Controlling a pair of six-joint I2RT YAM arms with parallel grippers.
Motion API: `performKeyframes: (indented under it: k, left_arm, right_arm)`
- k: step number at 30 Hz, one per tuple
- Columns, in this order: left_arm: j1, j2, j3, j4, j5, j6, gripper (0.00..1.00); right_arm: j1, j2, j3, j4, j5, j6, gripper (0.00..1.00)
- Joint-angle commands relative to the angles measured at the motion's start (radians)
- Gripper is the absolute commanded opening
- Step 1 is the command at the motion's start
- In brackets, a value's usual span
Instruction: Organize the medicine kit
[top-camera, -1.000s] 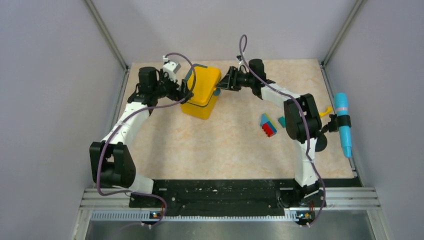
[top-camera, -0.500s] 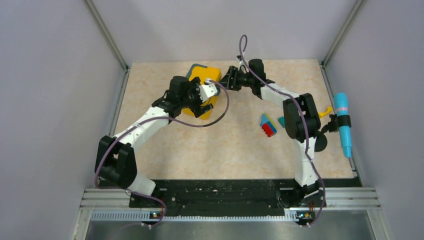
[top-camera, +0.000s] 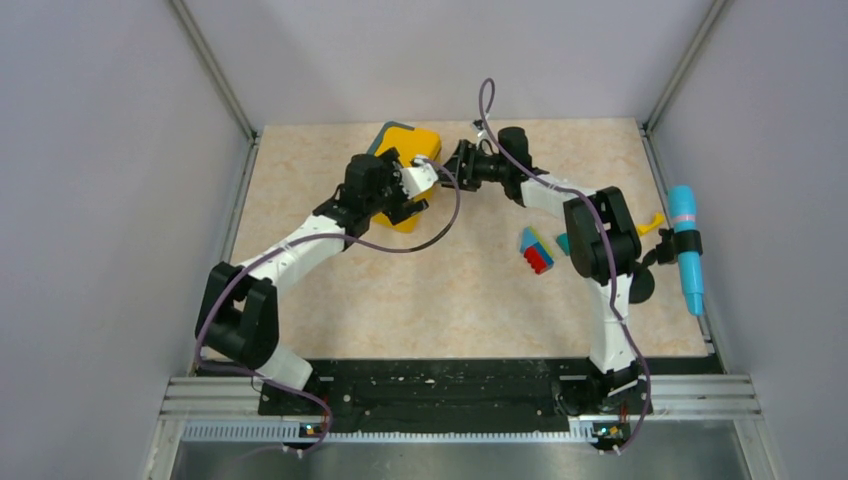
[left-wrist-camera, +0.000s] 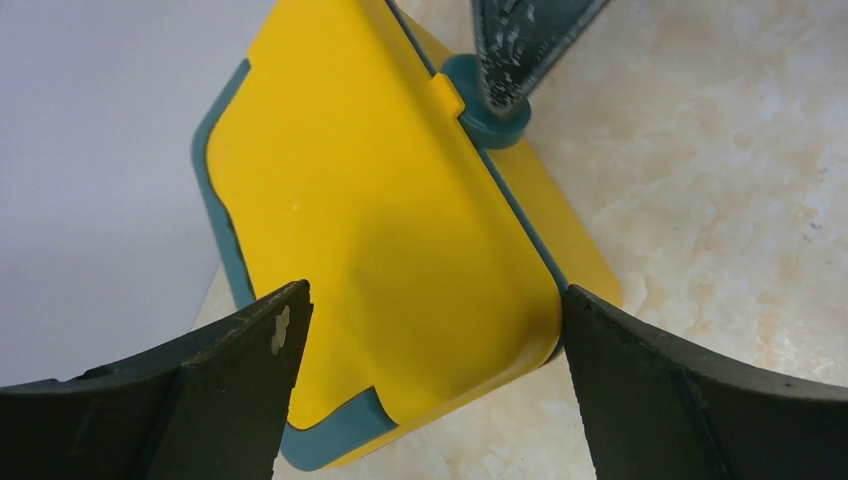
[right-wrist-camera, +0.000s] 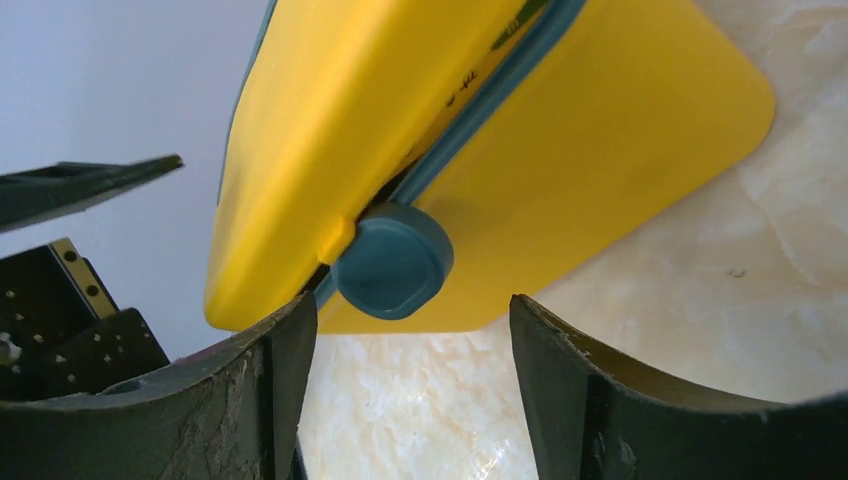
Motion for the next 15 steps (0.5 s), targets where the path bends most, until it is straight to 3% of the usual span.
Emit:
performKeyframes:
  k: [1, 9, 15]
  left_arm:
    - [0.005, -0.087, 0.011, 0.13, -0.035, -0.049, 0.98]
    - [0.005, -0.066, 0.019, 0.139, -0.087, -0.055, 0.98]
    - [0.01, -0.062, 0.044, 0.128, -0.103, -0.1, 0.98]
  right_arm:
    - [-0.01, -0.031, -0.006, 0.092, -0.054, 0.041, 0.7]
    - [-0.013, -0.018, 0.006, 0.097, -0.061, 0.053, 0.72]
    - [-0.007, 0.005, 0.055, 0.083, -0.014, 0.081, 0.81]
